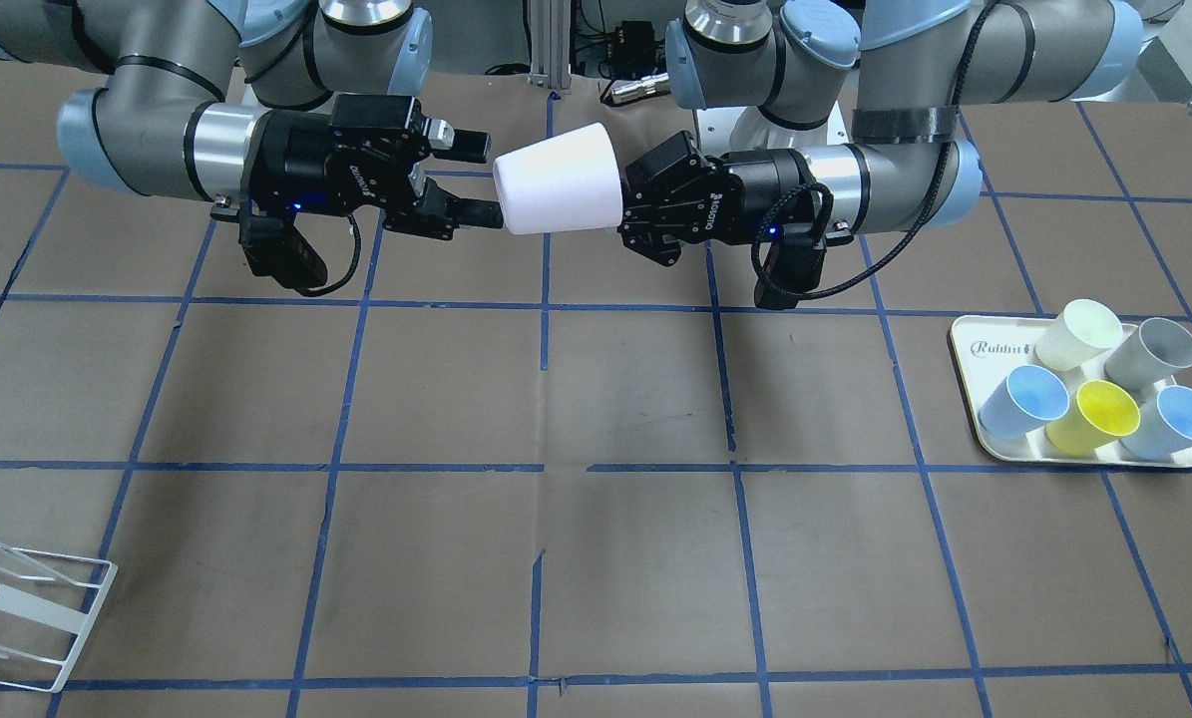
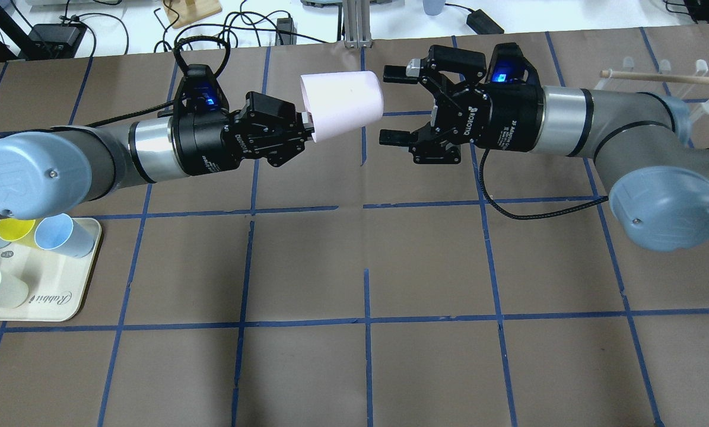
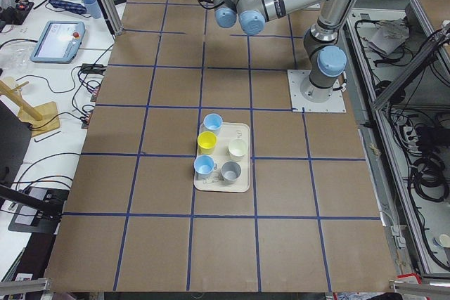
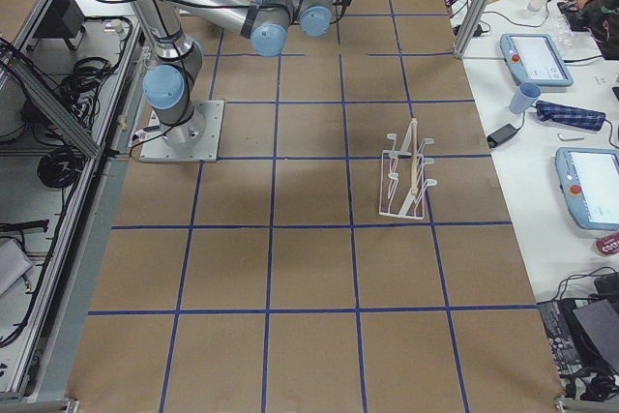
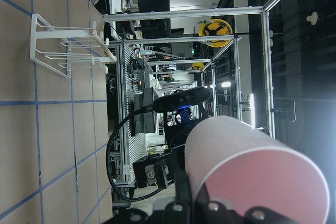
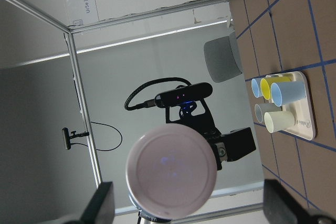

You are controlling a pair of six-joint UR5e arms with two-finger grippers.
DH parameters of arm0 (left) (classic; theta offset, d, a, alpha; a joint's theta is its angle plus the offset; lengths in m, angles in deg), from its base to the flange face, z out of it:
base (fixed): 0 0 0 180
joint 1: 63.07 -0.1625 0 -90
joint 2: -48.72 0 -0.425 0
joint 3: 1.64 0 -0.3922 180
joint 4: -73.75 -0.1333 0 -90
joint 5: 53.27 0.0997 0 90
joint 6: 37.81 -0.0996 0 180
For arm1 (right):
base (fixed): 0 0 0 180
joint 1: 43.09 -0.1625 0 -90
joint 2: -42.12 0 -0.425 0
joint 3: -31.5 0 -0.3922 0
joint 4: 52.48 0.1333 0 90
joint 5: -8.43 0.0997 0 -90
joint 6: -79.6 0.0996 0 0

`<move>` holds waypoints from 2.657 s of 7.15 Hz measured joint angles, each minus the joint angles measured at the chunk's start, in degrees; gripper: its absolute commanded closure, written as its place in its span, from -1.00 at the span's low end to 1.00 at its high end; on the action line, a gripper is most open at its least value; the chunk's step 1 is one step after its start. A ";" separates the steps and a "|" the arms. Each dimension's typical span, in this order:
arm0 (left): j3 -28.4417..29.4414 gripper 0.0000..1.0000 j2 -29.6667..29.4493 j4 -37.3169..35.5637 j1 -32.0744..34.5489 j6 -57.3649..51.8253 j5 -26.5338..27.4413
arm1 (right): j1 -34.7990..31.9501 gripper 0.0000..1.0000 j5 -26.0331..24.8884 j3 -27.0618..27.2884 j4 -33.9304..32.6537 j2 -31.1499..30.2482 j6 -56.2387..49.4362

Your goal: Transfer IKEA cup to right arm and place on rack

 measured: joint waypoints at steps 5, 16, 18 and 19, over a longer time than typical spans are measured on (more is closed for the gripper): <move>0.03 1.00 0.12 -0.86 1.72 -0.01 0.06 | -0.80 -0.09 1.19 -0.12 -1.43 0.06 2.17; 2.28 -1.00 2.64 -1.05 -0.52 8.29 7.76 | 0.06 0.42 1.54 -0.34 -2.58 0.05 5.95; 8.86 -1.00 3.77 -1.16 -3.10 18.88 23.98 | 1.37 0.42 2.24 -0.85 -2.67 -0.03 7.54; 12.01 -1.00 4.10 -2.14 -3.45 23.78 32.03 | 2.72 0.42 2.21 -0.92 -2.72 -0.04 7.76</move>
